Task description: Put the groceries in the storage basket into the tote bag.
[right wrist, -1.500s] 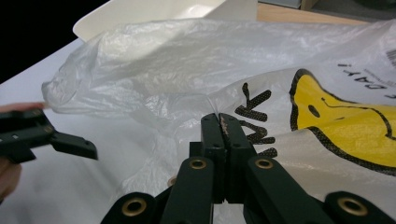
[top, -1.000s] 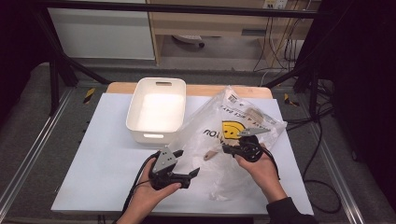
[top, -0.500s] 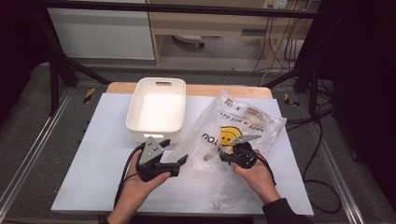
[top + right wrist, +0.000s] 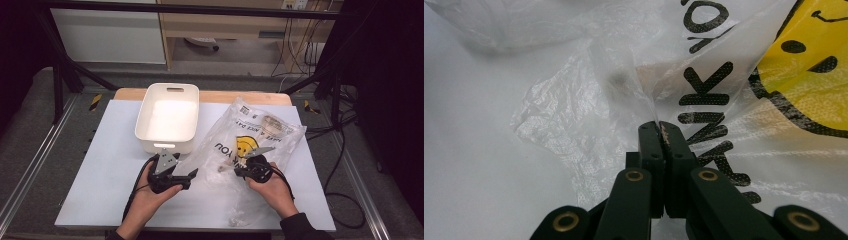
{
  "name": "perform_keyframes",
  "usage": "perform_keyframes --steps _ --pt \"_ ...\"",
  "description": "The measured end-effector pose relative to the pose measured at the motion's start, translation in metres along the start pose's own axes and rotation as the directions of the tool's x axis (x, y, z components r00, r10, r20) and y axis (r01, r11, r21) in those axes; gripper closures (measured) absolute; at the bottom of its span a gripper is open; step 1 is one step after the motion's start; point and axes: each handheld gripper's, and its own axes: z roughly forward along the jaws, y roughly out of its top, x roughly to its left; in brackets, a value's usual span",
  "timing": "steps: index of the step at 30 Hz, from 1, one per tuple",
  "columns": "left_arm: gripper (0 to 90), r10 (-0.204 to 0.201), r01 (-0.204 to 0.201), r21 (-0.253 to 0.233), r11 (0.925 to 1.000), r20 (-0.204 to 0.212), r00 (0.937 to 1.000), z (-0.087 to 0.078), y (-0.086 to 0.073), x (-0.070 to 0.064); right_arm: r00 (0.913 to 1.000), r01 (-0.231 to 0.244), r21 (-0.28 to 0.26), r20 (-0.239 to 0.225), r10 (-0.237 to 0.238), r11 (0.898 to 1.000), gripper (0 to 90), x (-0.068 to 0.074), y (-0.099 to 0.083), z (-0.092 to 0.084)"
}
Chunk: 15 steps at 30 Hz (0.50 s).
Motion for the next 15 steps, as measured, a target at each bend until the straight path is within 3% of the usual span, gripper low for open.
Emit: perform_keyframes --steps 9,15 --pt "22.0 0.021 -0.022 0.046 0.9987 0.012 0.9997 0.028 -0.002 0.005 1.0 0.007 0.015 0.0 -0.007 1.0 90.0 0.0 -0.001 0.002" --pt "36.2 0.048 -0.05 0.083 0.9953 0.018 0.9987 0.047 -0.004 0.004 0.9999 0.01 0.024 0.0 -0.01 1.0 90.0 0.001 -0.002 0.003"
